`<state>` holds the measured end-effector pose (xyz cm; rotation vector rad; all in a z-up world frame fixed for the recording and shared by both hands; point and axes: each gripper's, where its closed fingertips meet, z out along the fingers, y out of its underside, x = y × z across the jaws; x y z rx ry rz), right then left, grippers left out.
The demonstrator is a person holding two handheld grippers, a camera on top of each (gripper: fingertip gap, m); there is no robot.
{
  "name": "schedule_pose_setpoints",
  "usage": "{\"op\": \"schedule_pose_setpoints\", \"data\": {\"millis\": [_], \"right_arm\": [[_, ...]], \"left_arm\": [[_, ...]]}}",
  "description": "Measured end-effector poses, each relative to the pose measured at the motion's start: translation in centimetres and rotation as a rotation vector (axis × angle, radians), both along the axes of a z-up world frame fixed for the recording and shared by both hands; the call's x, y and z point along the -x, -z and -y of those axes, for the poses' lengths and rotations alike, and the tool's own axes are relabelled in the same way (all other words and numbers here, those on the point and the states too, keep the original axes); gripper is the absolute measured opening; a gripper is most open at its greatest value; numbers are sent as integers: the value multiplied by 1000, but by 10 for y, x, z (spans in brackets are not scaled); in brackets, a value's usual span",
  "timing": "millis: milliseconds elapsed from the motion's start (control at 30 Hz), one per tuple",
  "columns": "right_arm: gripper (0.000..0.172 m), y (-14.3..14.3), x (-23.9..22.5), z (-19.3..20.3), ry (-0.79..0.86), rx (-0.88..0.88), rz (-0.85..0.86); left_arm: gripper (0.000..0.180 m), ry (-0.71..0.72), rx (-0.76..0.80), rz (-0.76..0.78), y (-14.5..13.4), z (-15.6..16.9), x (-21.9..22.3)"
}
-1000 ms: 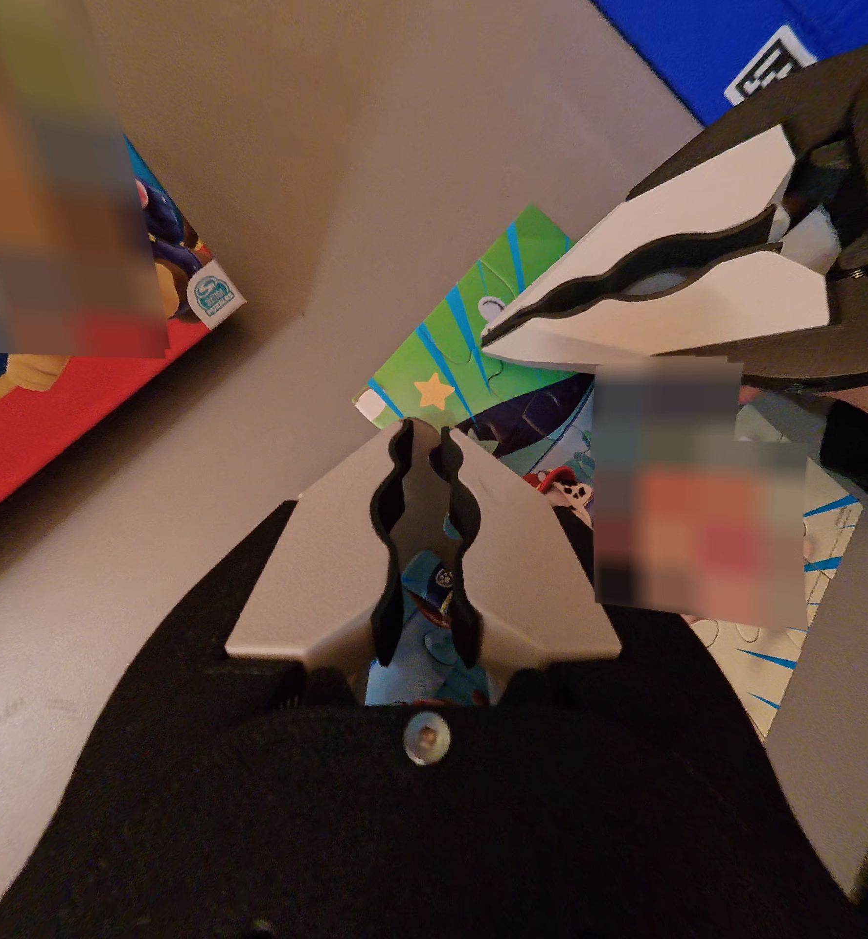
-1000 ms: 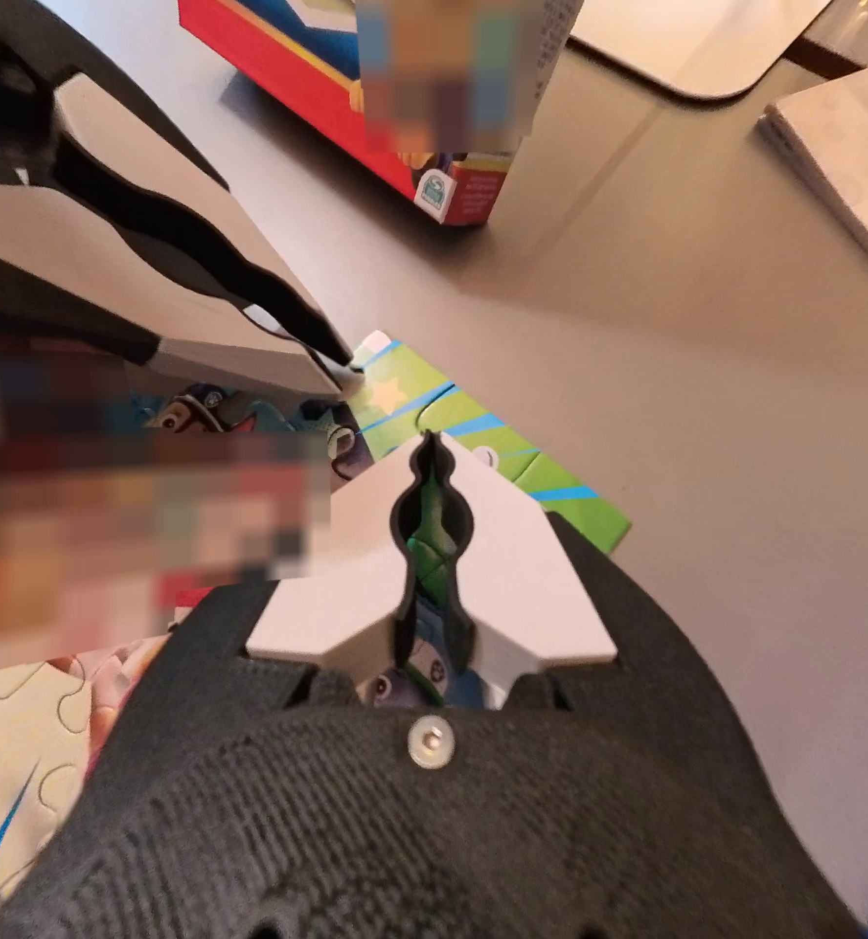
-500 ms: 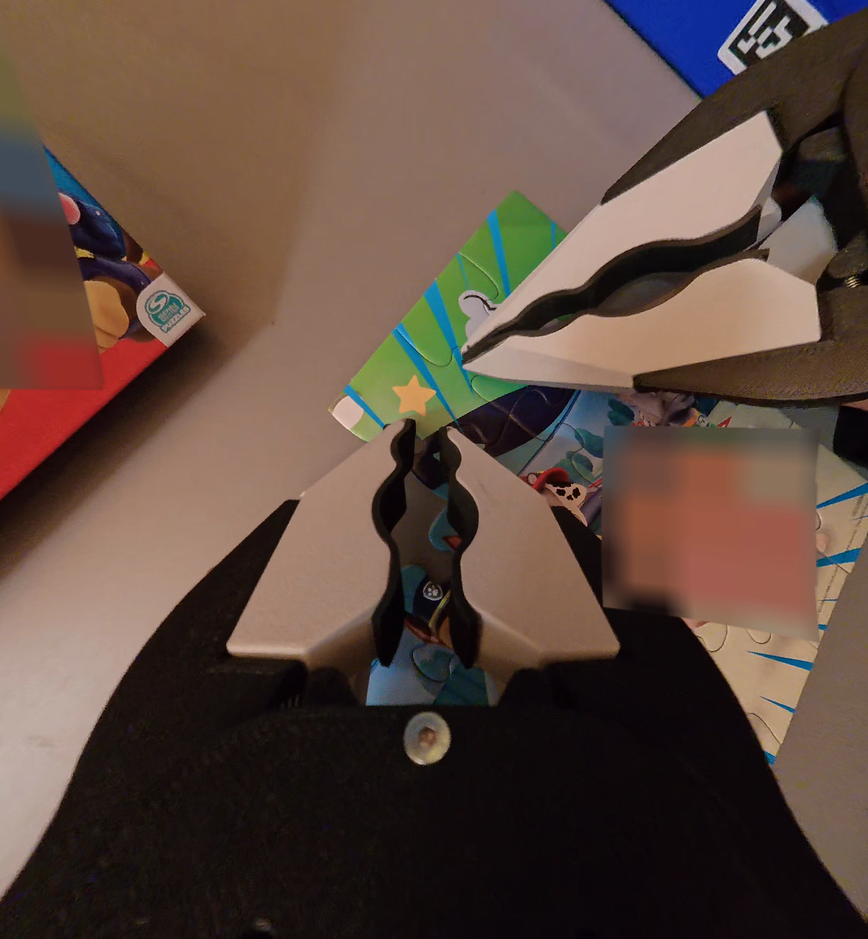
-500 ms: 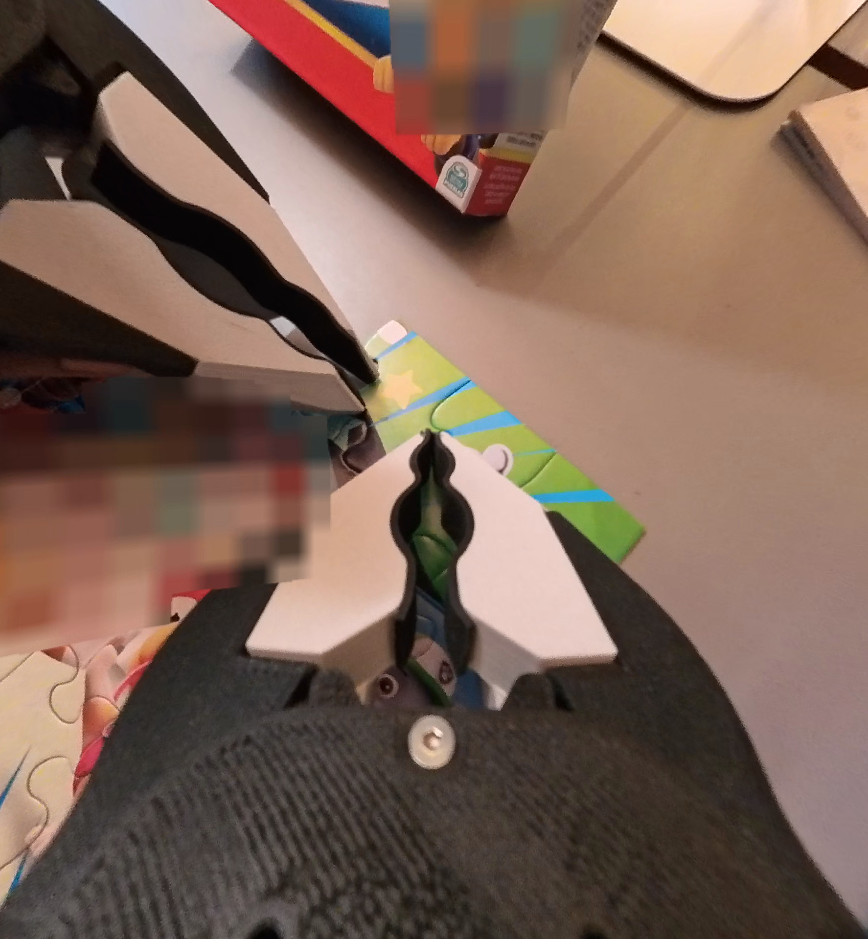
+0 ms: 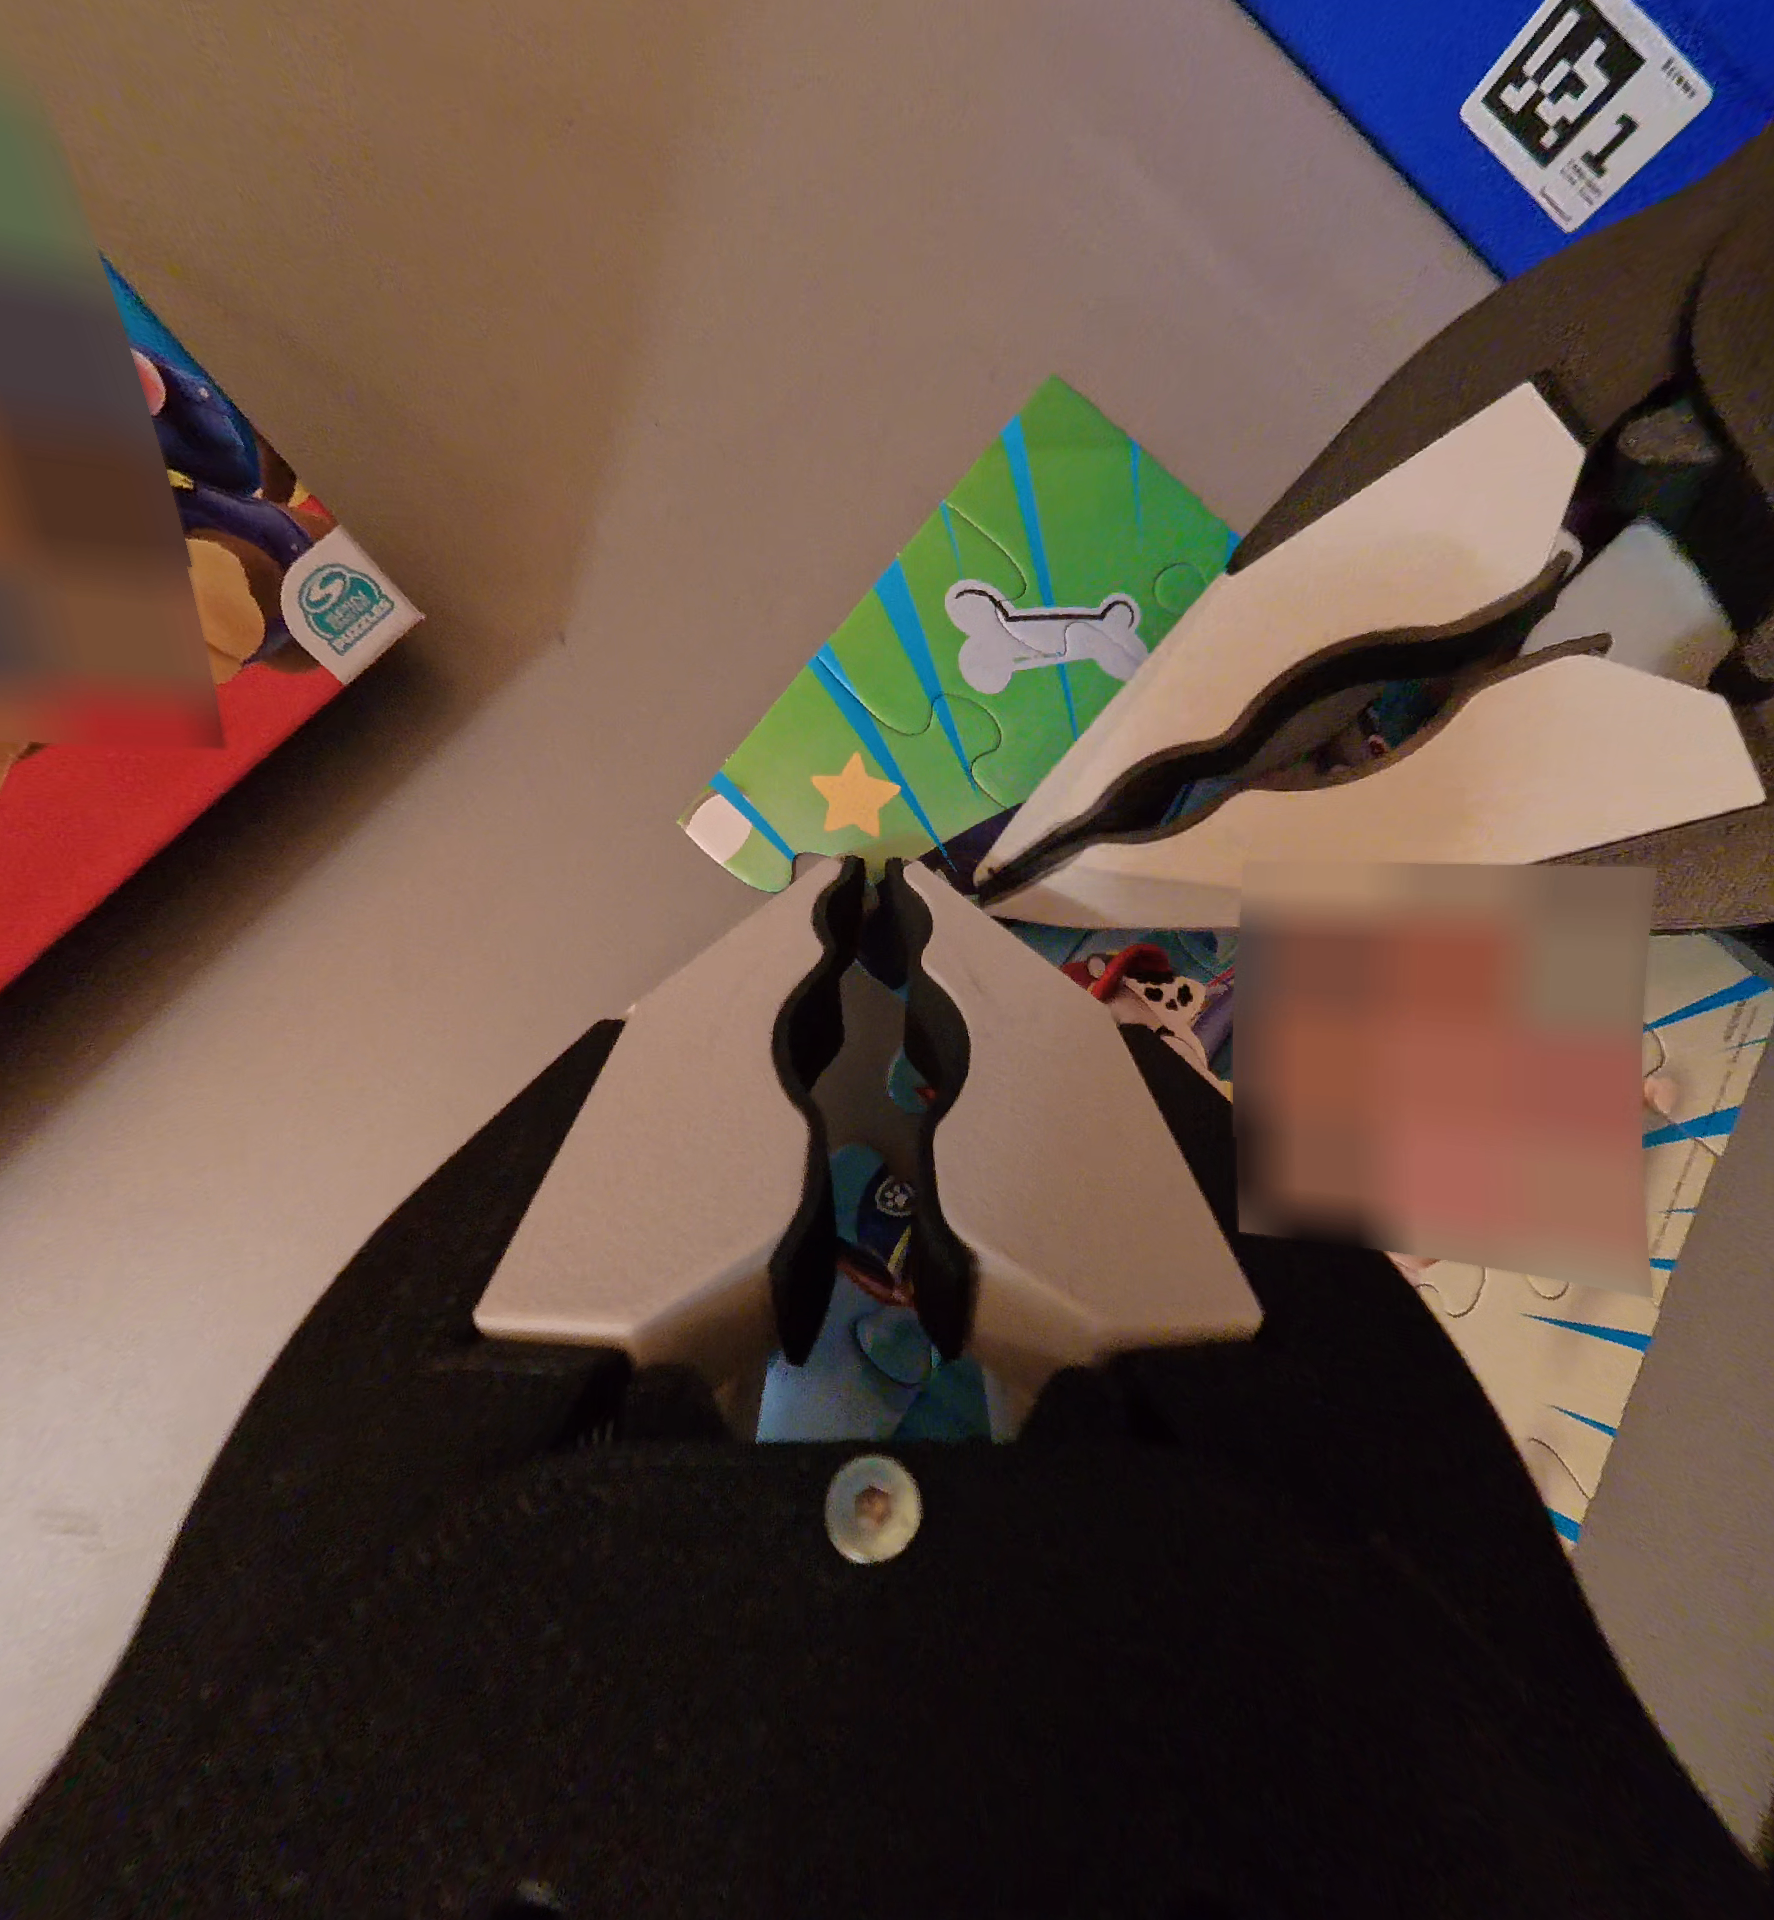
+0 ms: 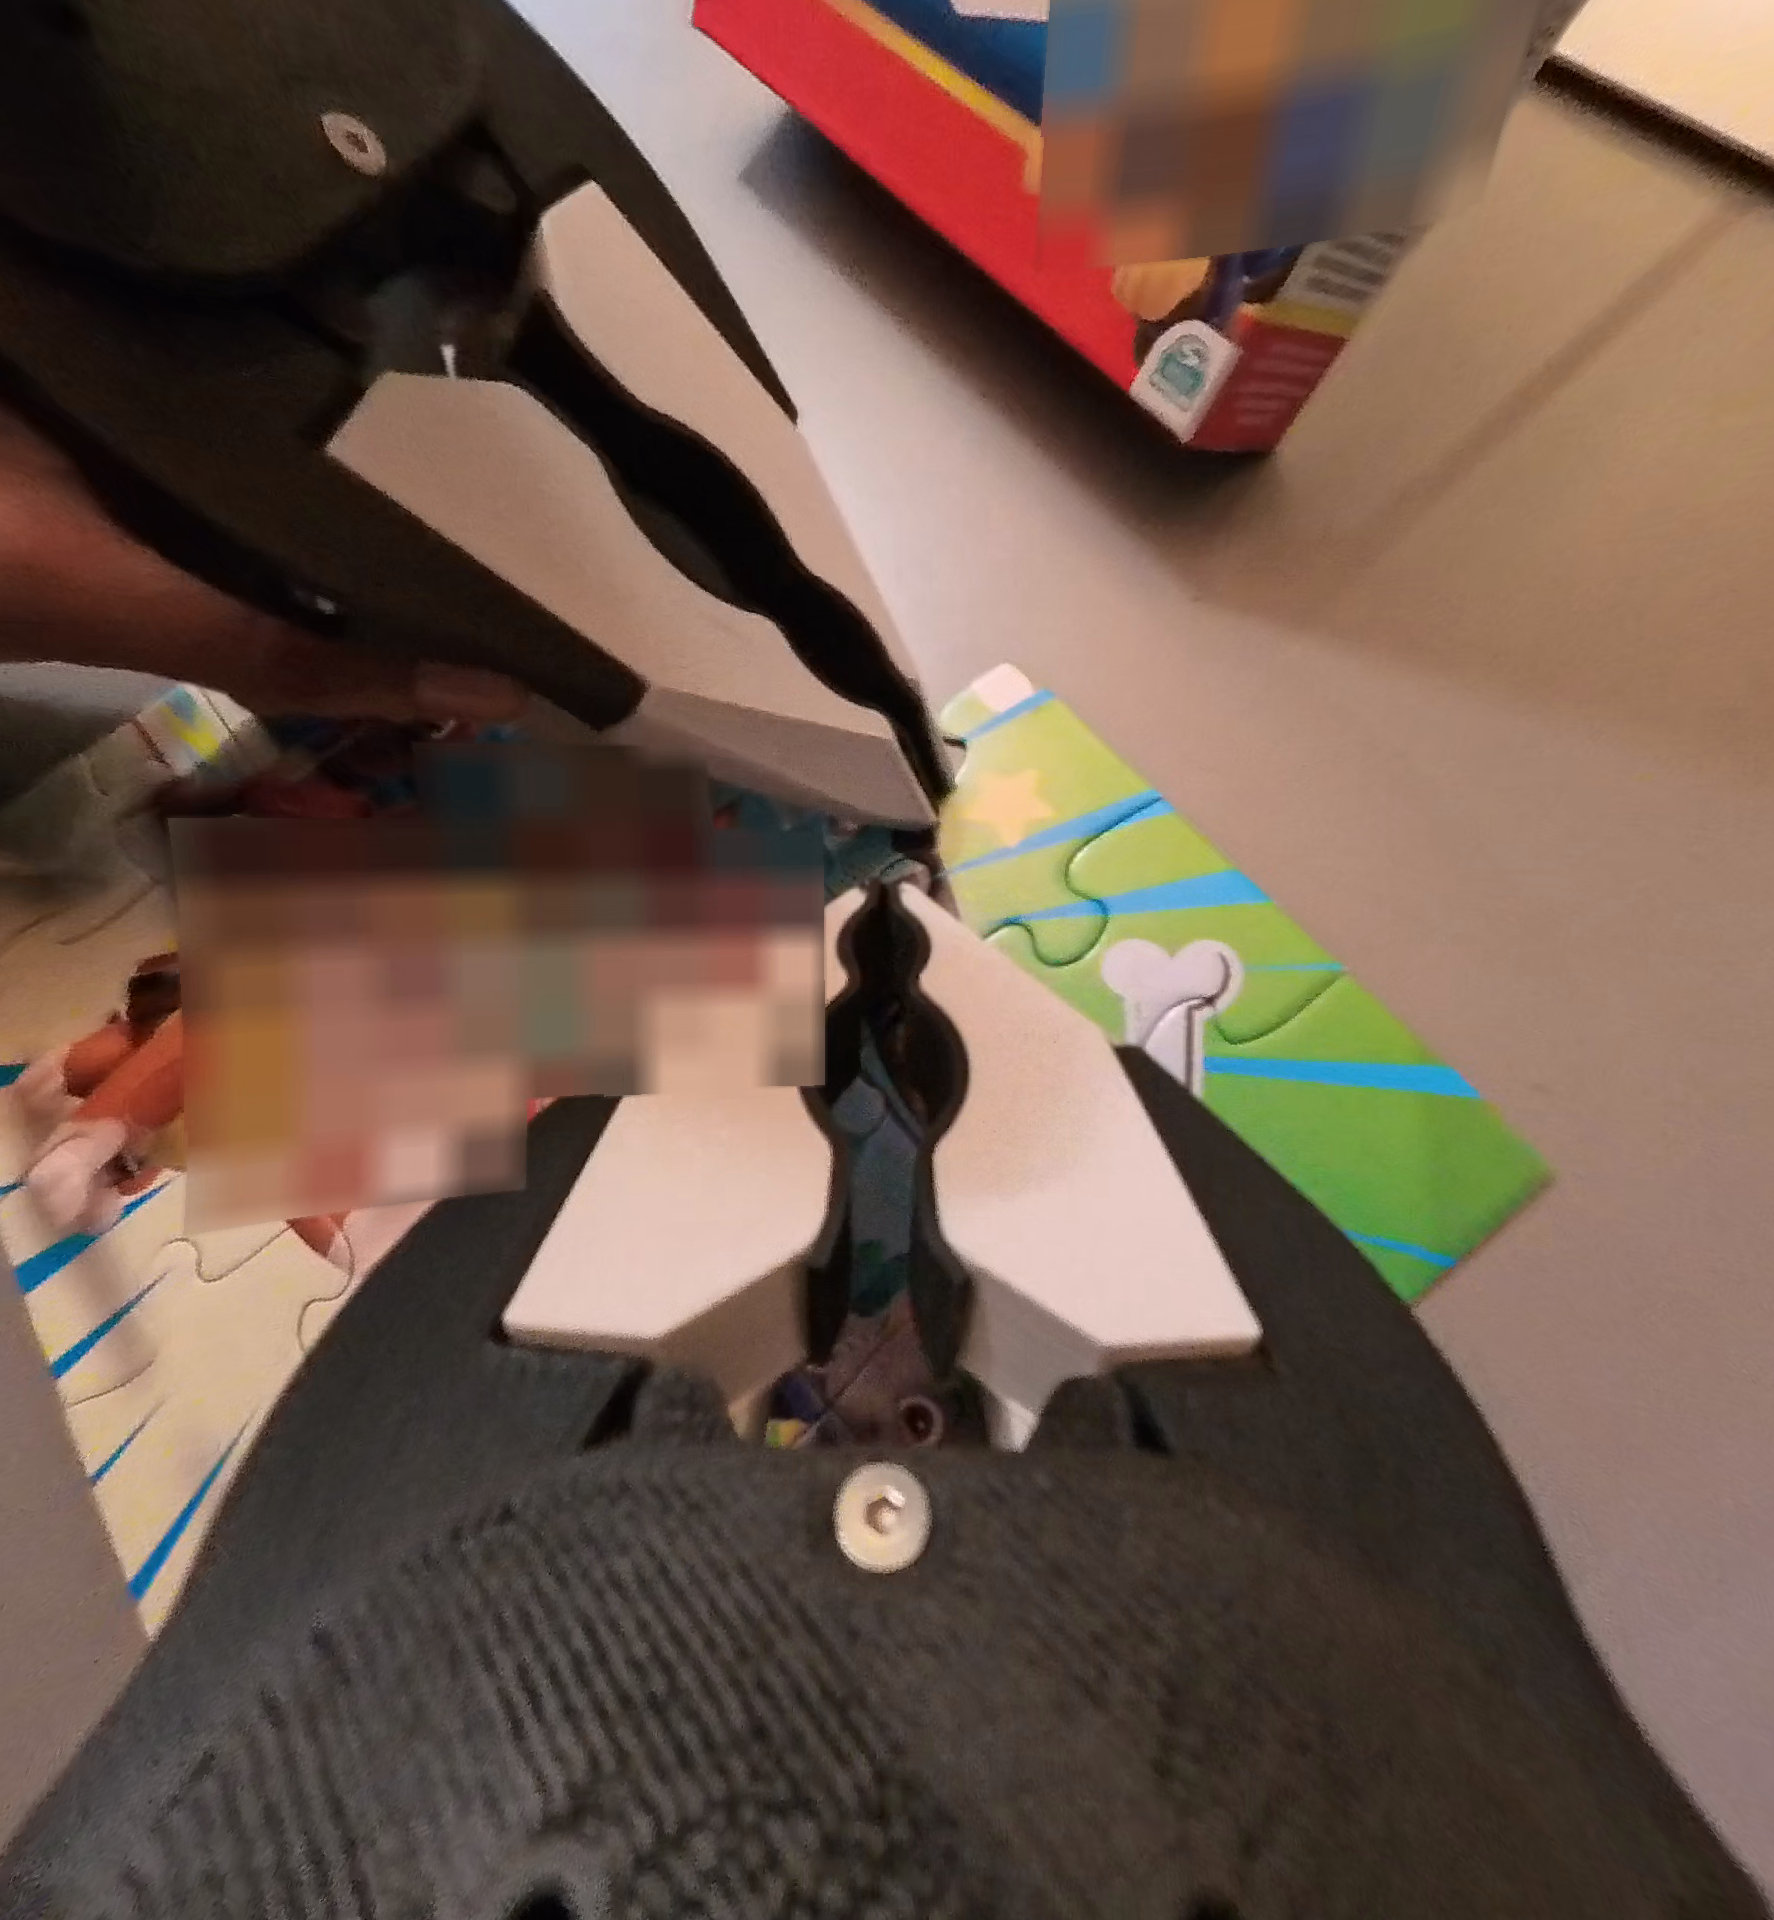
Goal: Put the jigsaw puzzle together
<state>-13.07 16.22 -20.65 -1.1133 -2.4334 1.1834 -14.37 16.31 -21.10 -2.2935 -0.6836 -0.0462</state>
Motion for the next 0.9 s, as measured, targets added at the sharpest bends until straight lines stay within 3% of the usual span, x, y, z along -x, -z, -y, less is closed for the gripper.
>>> {"op": "schedule_pose_setpoints", "data": {"millis": [233, 467, 900], "right_arm": [[0, 0, -3, -5, -3, -37, -28], [0, 0, -1, -7, 20, 4, 2], [0, 0, 43, -16, 139, -86, -70]], "left_arm": [[0, 34, 44, -22, -1, 3, -6], [0, 99, -6, 70, -2, 1, -21], [0, 81, -6, 86, -1, 2, -21]]}}
